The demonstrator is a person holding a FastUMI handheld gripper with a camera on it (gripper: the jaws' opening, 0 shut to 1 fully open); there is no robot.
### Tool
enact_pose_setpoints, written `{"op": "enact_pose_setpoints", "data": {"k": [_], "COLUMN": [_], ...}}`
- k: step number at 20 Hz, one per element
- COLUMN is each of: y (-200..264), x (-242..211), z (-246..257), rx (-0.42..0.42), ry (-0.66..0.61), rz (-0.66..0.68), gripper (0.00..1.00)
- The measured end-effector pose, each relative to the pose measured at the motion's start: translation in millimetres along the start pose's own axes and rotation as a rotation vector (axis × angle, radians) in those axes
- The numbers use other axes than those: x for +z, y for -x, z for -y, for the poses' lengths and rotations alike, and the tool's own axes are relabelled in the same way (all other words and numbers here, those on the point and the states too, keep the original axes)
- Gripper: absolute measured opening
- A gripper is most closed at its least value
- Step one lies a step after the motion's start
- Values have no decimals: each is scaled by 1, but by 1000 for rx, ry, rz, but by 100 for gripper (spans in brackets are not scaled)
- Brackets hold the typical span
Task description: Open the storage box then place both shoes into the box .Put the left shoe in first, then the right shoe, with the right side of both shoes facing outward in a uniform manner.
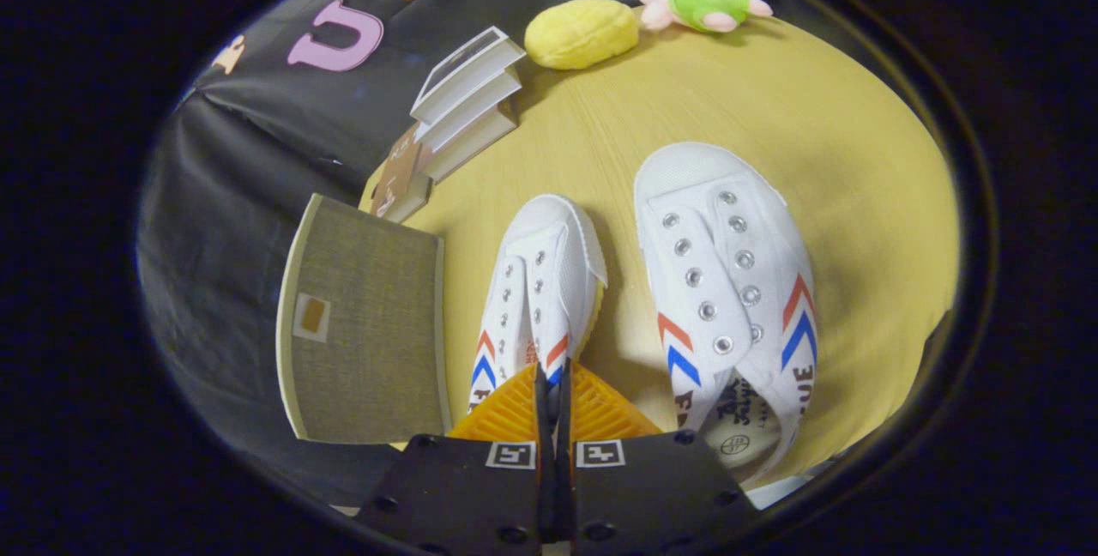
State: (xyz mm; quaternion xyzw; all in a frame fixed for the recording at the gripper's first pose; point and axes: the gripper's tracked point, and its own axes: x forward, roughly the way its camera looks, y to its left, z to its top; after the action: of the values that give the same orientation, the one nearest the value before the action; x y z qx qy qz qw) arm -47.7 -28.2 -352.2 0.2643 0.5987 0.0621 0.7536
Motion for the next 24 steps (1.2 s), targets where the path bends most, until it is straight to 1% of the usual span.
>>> {"op": "enact_pose_setpoints", "data": {"k": [6, 12, 17, 21, 24], "y": [32, 64, 85, 87, 84], "x": [16, 31, 41, 41, 34], "z": [-32, -84, -139, -178, -210], "rx": [61, 123, 192, 225, 264], "ry": [-47, -33, 15, 55, 66], "rz": [56, 116, 155, 173, 164], "gripper": [3, 3, 3, 3, 3]}}
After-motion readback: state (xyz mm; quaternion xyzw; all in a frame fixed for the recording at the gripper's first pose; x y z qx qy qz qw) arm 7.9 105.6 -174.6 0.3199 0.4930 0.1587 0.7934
